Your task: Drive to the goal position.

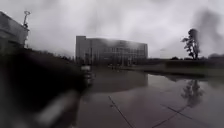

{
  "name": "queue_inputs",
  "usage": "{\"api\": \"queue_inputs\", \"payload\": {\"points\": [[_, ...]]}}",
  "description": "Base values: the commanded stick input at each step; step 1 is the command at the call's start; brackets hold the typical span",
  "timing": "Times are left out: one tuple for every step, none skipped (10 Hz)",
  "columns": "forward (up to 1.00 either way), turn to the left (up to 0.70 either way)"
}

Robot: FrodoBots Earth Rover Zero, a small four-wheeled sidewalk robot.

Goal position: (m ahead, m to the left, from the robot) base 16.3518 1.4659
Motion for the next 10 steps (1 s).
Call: {"api": "queue_inputs", "payload": {"points": [[0.37, 0.00], [0.70, 0.00], [0.70, 0.00], [0.70, 0.00], [0.70, 0.00], [0.70, -0.07], [0.70, -0.28], [0.70, -0.35], [0.70, -0.35], [0.70, -0.25]]}}
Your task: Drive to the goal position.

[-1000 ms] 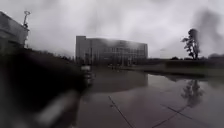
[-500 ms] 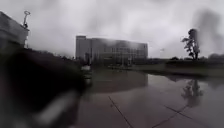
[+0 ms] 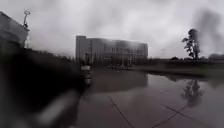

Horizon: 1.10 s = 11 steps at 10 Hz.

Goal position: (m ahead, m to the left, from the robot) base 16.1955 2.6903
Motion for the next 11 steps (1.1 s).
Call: {"api": "queue_inputs", "payload": {"points": [[0.70, -0.12], [0.70, 0.00], [0.70, 0.00], [0.70, 0.00], [0.70, 0.00], [0.70, 0.00], [0.70, 0.00], [0.70, 0.00], [0.70, 0.00], [0.70, 0.00], [0.70, 0.00]]}}
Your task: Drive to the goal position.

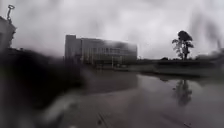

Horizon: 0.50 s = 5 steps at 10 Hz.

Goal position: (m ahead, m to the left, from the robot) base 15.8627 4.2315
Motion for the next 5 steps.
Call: {"api": "queue_inputs", "payload": {"points": [[0.70, 0.00], [0.70, 0.04], [0.70, 0.09], [0.70, 0.35], [0.70, 0.35]]}}
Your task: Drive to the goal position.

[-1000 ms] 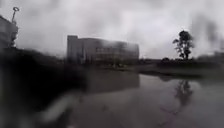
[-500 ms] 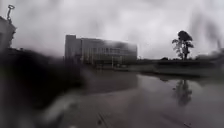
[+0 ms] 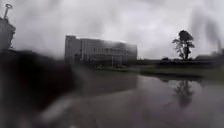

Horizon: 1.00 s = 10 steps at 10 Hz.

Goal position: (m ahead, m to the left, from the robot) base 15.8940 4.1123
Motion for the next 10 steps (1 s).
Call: {"api": "queue_inputs", "payload": {"points": [[0.70, 0.00], [0.70, 0.00], [0.70, 0.00], [0.70, 0.00], [0.70, 0.00], [0.70, 0.00], [0.70, 0.00], [0.70, 0.00], [0.70, 0.00], [0.70, 0.00]]}}
